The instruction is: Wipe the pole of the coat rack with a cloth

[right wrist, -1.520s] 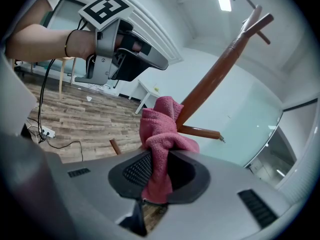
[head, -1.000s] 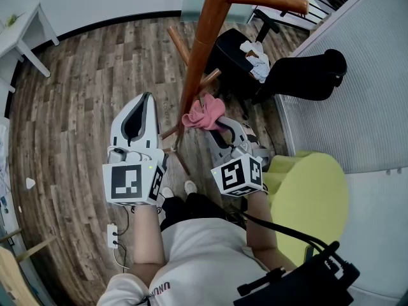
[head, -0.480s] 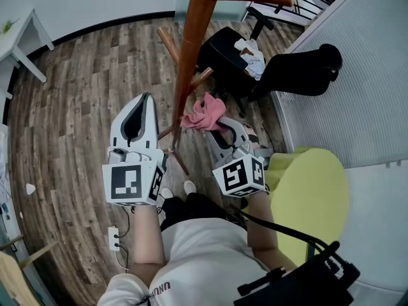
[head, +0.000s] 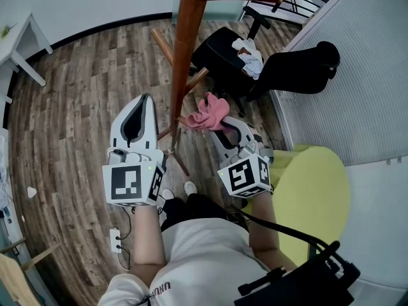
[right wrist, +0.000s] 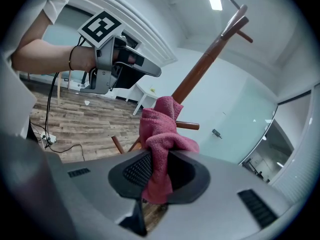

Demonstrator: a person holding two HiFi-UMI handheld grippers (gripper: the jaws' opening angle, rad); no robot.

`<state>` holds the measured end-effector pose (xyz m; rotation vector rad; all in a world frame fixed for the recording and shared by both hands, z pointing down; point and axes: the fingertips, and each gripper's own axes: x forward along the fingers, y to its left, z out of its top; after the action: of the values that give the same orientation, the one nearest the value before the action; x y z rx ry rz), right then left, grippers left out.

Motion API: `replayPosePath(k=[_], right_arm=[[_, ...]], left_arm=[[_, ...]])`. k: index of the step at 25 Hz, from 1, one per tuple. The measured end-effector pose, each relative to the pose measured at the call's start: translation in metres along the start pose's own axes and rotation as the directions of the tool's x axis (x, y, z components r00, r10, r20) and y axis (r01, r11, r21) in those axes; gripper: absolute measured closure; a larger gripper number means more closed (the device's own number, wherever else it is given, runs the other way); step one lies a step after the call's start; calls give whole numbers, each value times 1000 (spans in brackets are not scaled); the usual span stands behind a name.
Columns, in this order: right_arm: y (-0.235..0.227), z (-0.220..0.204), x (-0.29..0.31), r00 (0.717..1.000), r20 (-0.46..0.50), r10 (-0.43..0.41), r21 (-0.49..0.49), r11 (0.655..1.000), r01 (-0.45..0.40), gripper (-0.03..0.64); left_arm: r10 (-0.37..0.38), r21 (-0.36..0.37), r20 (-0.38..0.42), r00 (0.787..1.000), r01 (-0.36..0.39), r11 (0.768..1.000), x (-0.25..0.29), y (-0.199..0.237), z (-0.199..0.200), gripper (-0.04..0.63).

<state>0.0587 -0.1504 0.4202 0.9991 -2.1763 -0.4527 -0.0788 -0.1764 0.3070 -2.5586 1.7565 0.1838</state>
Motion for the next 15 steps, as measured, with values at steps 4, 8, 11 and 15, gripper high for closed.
replayPosePath(k=[4, 8, 11, 15], right_arm=[[-14, 6, -6, 999, 24, -27, 19, 999, 27, 538], [-29, 15, -13, 996, 57, -64, 38, 997, 62, 538], [-42, 21, -18, 992, 89, -93, 59, 994, 88, 538], [-60, 31, -24, 983, 129, -133, 71, 990, 124, 538]], left_arm=[[5, 6, -2, 1000, -5, 1000, 2, 1, 1, 585], [12, 11, 11, 1000, -12, 1000, 6, 5, 7, 585], [4, 26, 16, 1000, -5, 1000, 9, 4, 12, 585], [-26, 48, 18, 1000, 25, 999, 14, -1, 18, 584]])
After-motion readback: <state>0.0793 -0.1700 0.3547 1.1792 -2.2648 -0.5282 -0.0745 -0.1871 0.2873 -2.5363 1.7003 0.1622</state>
